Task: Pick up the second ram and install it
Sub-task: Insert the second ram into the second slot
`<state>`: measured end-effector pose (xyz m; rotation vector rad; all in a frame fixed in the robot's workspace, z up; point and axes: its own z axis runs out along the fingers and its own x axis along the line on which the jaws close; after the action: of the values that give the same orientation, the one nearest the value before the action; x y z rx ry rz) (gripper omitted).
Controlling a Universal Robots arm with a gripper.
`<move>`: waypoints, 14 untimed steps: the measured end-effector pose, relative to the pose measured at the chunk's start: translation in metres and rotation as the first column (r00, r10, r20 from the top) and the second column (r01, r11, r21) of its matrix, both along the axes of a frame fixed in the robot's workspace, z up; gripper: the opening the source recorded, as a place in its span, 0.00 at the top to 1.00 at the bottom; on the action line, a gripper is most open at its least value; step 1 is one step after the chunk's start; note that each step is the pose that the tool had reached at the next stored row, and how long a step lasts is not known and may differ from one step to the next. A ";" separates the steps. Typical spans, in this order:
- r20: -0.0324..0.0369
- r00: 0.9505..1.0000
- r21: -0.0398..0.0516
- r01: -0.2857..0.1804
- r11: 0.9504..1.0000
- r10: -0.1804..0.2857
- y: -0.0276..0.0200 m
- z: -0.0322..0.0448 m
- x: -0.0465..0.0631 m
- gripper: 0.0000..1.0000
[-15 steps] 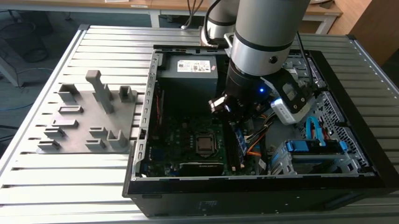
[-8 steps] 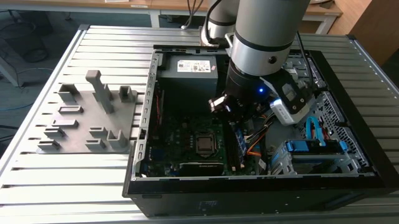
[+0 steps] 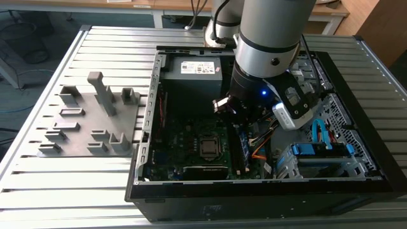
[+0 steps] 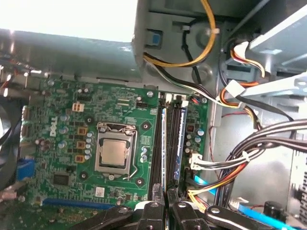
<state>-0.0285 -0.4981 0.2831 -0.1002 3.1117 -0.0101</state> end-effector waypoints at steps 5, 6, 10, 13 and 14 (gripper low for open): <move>-0.001 0.998 0.017 0.061 0.998 -0.061 0.0000 -0.0002 0.000 0.86; -0.001 0.997 0.022 0.071 0.997 -0.071 0.0000 -0.0002 0.000 0.86; -0.002 0.993 0.034 0.119 0.992 -0.119 0.0001 -0.0008 0.000 0.86; -0.002 0.989 0.034 0.149 0.988 -0.149 0.0000 -0.0011 0.000 0.86; -0.002 0.989 0.034 0.150 0.988 -0.150 0.0000 -0.0011 0.000 0.86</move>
<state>-0.0286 -0.4981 0.2821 0.1347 3.1092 0.0390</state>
